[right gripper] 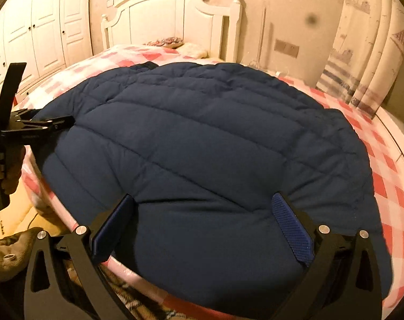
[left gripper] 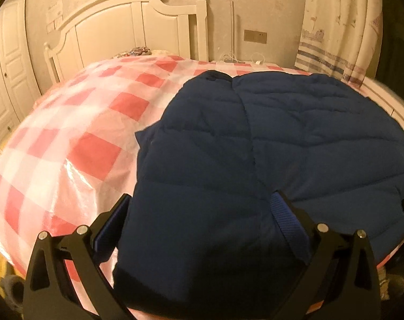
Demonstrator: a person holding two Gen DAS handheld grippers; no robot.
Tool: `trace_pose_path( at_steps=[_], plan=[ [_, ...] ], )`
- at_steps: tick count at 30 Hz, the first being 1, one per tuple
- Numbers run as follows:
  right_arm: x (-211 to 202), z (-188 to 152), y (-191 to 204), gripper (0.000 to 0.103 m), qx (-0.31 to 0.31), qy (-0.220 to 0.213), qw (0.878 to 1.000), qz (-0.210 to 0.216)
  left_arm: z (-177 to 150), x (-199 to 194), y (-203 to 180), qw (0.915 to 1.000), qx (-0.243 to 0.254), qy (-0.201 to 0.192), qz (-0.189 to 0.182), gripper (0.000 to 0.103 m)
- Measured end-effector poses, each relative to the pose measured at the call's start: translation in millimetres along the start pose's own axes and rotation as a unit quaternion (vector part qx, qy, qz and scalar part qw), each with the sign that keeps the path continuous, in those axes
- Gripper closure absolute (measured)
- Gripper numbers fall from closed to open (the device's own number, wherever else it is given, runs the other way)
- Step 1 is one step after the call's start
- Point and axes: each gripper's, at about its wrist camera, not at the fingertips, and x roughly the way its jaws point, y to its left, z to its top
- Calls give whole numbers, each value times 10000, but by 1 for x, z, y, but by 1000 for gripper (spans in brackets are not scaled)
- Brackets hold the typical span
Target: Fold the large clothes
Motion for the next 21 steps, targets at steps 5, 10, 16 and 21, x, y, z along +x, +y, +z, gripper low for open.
trace_pose_path(
  at_steps=[5,10,16,21],
  plan=[
    [-29,-5,-25,5,487,-252,9985,84,9,-36,-19,9990,-51,-419,112,6],
    [-41,-9,-76,5,1353,-478,9891,-343,32,-45,-62,9977,225,-557,-329,3],
    [-18,-34,-91,4,1442,-313,9881,-433,37,-55,-93,9937,301,-993,432,3],
    [-14,-36,-92,4,1503,-295,9873,-419,35,-48,-135,9897,1024,-1002,-14,3]
  ],
)
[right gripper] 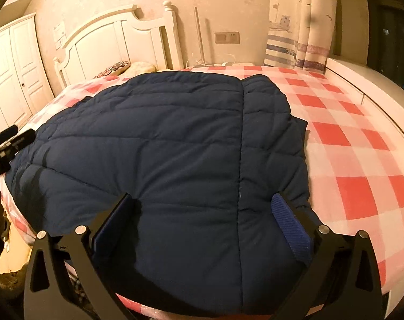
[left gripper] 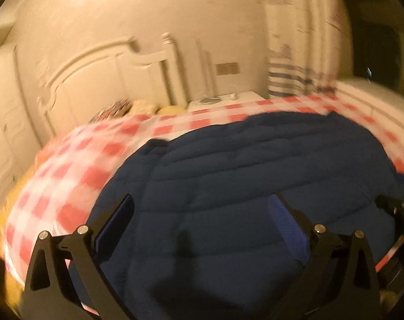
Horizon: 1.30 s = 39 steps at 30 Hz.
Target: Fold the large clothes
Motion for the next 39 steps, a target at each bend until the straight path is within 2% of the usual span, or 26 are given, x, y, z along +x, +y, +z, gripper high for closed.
trace_pose_path(
  at_steps=[2,4,6,8,12,15,17,20,25,29,31,32,35,36,38,39],
  plan=[
    [0,-2,0,4,-1,-11,10000,16,3,8,-23,9992,343,51,-187,3],
    [-1,-2,0,4,-5,-4,10000,21,0,30,-43,9974,593,392,-143,2],
    [-5,0,-2,4,4,39,9999,118,-5,45,-51,9965,678,473,-101,2],
    [-14,3,-8,5,50,56,9996,287,-10,52,-48,9963,616,560,-219,2],
    [-56,-7,-40,5,617,-285,9962,545,-16,56,-34,9949,449,727,-536,2],
    [-80,-28,-67,5,1225,-398,9878,880,-17,61,-27,9931,222,855,-767,2],
    [-84,-48,-79,6,1688,-304,9773,1246,-16,65,-26,9916,115,936,-888,2],
    [-73,-69,-81,13,2048,-7,9652,1624,-14,71,-22,9882,-64,1056,-1106,2],
    [-56,-68,-71,15,2130,1,9594,1848,-15,73,-21,9877,-94,1030,-1172,2],
    [-34,-51,-58,13,2115,98,9598,1845,-15,74,-20,9871,-147,1005,-1241,2],
    [-26,-40,-50,10,2123,56,9639,1609,-16,73,-19,9873,-156,975,-1246,2],
    [-13,-31,-44,8,2205,182,9626,1564,-16,73,-19,9873,-153,966,-1253,2],
    [2,-17,-36,8,2482,117,9587,1385,-17,74,-20,9875,-145,939,-1261,2],
    [8,-11,-33,10,2539,46,9580,1335,-17,74,-20,9875,-151,921,-1270,2],
    [11,-10,-35,36,2624,-109,9555,1341,-17,74,-19,9877,-176,892,-1271,2],
    [7,-11,-38,42,2656,-310,9527,1446,-17,74,-19,9877,-187,887,-1276,2]
  ],
)
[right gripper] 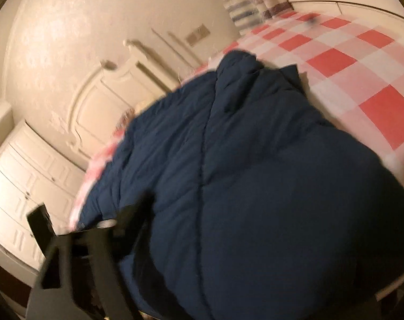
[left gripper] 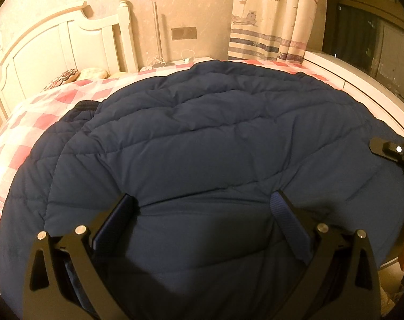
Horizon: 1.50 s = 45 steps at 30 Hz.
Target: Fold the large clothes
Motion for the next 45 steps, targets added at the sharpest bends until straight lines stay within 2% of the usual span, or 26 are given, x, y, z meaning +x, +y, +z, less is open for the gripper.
trace_pose_path(
  at_steps=[1,4,6,8,10,12,14,16,18,20,22,24,26,29,32,33,36,38,40,41,42,45],
  plan=[
    [-7,0,0,52,-71,-144,9998,108,0,0,-1,10000,31,-4,23,2],
    [-29,-4,-1,64,-140,-417,9985,339,1,-1,-10,9997,198,-13,165,2],
    [-42,-7,-4,67,1,-535,9975,466,5,-3,-13,9996,218,122,88,2],
    [-54,-13,-7,67,-29,-622,9972,413,12,-6,-15,9993,227,269,-115,2],
    [-64,-17,-11,67,-20,-678,9970,381,28,-12,-18,9994,207,165,-231,2],
    [-76,-22,-12,67,-86,-758,9967,285,51,-13,-21,9998,219,-35,-24,2],
    [-87,-26,-7,67,-354,-844,9957,149,75,-5,-24,9998,163,-71,122,2],
    [-93,-31,-2,67,-557,-887,9945,95,103,18,-32,9990,164,101,393,2],
    [-97,-33,7,67,-810,-929,9924,32,128,52,-42,9950,263,272,928,2],
    [-98,-32,11,67,-959,-936,9910,-8,141,84,-46,9906,274,587,1207,2],
    [-98,-31,13,67,-1018,-908,9906,-24,146,114,-47,9871,344,1032,1171,2],
    [-96,-30,11,67,-1026,-856,9910,-35,149,119,-47,9866,437,1073,1149,2],
    [-96,-30,7,67,-988,-821,9917,-9,147,111,-42,9873,467,1065,1078,2],
    [-95,-32,2,67,-935,-780,9926,4,140,72,-28,9914,305,752,1030,5],
    [-95,-32,2,67,-948,-786,9924,0,113,7,-13,9971,100,319,683,4],
    [-95,-32,3,67,-965,-794,9922,-8,96,-17,-10,9982,146,154,564,4],
    [-95,-31,6,67,-985,-800,9919,-27,51,-58,-19,9983,439,-19,386,4],
    [-97,-33,9,67,-996,-801,9918,-54,22,-64,-32,9969,715,54,320,3],
    [-97,-32,11,67,-990,-797,9918,-98,-10,-51,-48,9920,1161,230,440,3],
    [-97,-33,14,67,-1004,-778,9918,-114,-23,-48,-52,9906,1245,27,573,3],
    [-97,-33,18,67,-1060,-776,9912,-166,-32,-51,-53,9903,1211,-245,643,3],
    [-99,-30,36,67,-1370,-841,9865,-324,-33,-51,-47,9931,1092,-141,415,3]
  ],
)
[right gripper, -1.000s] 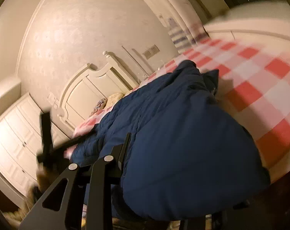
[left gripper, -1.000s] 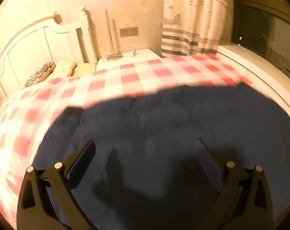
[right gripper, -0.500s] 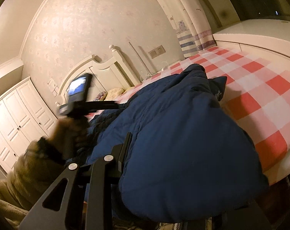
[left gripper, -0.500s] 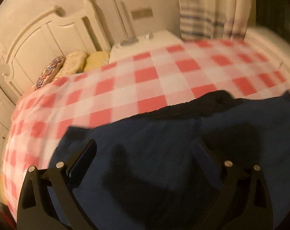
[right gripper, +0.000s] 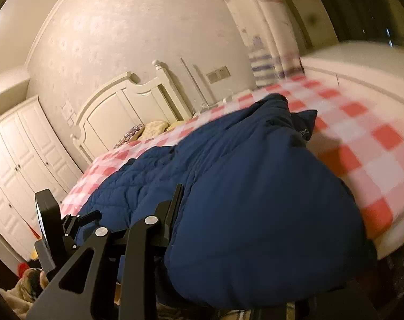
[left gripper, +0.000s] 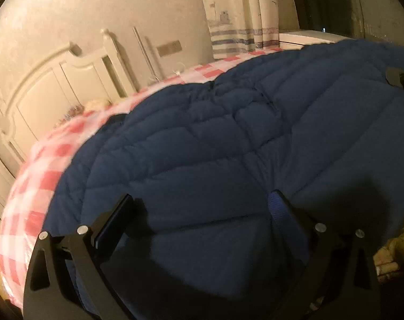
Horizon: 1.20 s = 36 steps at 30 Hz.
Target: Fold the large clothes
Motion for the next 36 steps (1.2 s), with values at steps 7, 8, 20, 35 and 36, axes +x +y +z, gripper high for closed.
trace_pose_path(
  at_steps=[7,8,20,35,36],
  plan=[
    [5,23,90,67,-1403,-308,9892,-274,-13,4,10,9987,-153,-69,-482,3],
    [9,23,110,67,-1700,-339,9844,-286,-16,4,14,9978,-197,-137,-625,4],
    [98,-36,301,67,-4381,-26,8988,-148,-101,-96,195,9589,-2392,-1357,-700,7],
    [173,-176,356,50,-6679,259,7396,-790,-16,-110,256,9689,-2028,-1280,-612,3],
    [174,-177,357,49,-6698,232,7378,-806,0,-107,247,9741,-1800,-1210,-641,3]
  ],
)
